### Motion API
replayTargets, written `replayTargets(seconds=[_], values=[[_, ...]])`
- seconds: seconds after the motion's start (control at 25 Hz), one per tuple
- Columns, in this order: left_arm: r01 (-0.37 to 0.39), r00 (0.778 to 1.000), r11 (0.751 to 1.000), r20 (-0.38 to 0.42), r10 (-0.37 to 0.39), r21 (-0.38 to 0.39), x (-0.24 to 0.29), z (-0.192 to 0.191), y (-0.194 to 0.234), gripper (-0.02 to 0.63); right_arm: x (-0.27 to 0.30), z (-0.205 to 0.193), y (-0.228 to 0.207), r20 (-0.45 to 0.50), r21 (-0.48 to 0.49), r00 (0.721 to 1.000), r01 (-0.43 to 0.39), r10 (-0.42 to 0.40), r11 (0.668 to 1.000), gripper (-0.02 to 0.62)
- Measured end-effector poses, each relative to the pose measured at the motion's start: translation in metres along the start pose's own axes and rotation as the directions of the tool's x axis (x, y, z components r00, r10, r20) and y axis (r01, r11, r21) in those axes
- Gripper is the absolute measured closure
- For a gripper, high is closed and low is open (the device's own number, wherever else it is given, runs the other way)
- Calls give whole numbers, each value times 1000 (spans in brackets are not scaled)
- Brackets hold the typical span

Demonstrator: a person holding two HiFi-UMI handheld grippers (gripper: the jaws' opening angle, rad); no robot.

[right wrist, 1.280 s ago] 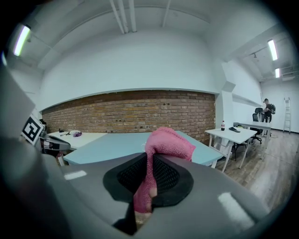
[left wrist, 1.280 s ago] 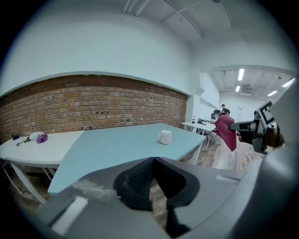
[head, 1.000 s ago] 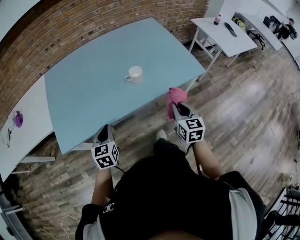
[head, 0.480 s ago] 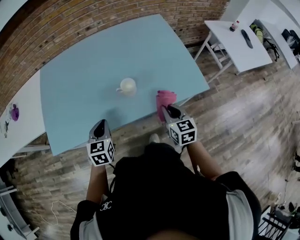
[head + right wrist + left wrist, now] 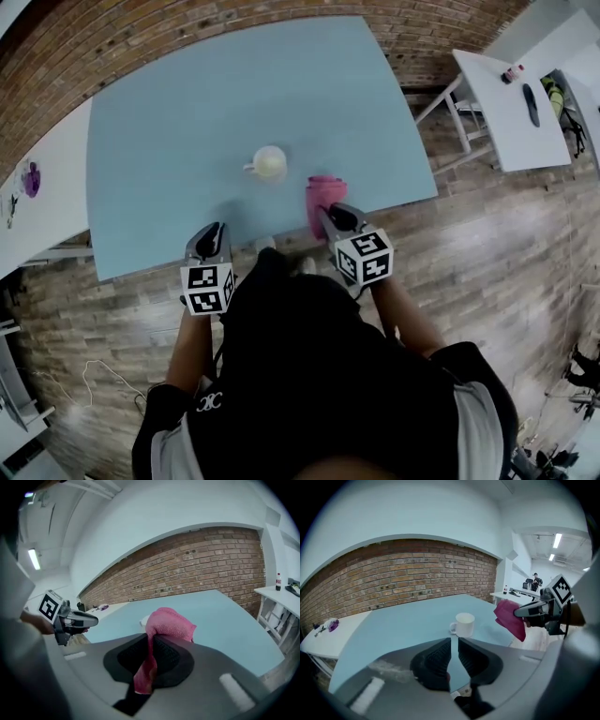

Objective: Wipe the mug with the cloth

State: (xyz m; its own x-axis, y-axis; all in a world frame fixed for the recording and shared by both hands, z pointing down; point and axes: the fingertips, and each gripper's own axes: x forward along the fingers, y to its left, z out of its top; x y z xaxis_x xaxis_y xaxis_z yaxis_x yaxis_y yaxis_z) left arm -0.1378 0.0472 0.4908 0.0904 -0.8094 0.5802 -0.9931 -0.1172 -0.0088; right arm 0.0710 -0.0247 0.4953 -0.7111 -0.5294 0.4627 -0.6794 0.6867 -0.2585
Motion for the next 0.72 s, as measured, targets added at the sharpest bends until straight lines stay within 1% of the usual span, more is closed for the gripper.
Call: replayTargets(seconds=[0.16,0.28,0.36,0.48,0.6,0.72], values=[[32,999,998,14,-33,49,20,13,0,537,9,-4,-2,-33,2,999,11,-11,1000,558],[82,996,994,32,-85,72,41,24,2,514,17,-7,-6,-64,4,998,21,-20,1000,558],[118,991,988,45,-123,101,56,30,0,503,21,-9,-10,-95,23,995,23,-21,999,558],[155,986,972,37,-164,180,80,35,0,488,26,-7,-13,-144,37,989,24,-18,999,558],[193,980,957,0,-197,215,109,26,3,482,37,-3,-15,-184,20,982,38,-34,999,558],[245,969,929,-45,-242,278,133,19,5,475,51,0,-15,-205,32,977,61,-53,998,558]])
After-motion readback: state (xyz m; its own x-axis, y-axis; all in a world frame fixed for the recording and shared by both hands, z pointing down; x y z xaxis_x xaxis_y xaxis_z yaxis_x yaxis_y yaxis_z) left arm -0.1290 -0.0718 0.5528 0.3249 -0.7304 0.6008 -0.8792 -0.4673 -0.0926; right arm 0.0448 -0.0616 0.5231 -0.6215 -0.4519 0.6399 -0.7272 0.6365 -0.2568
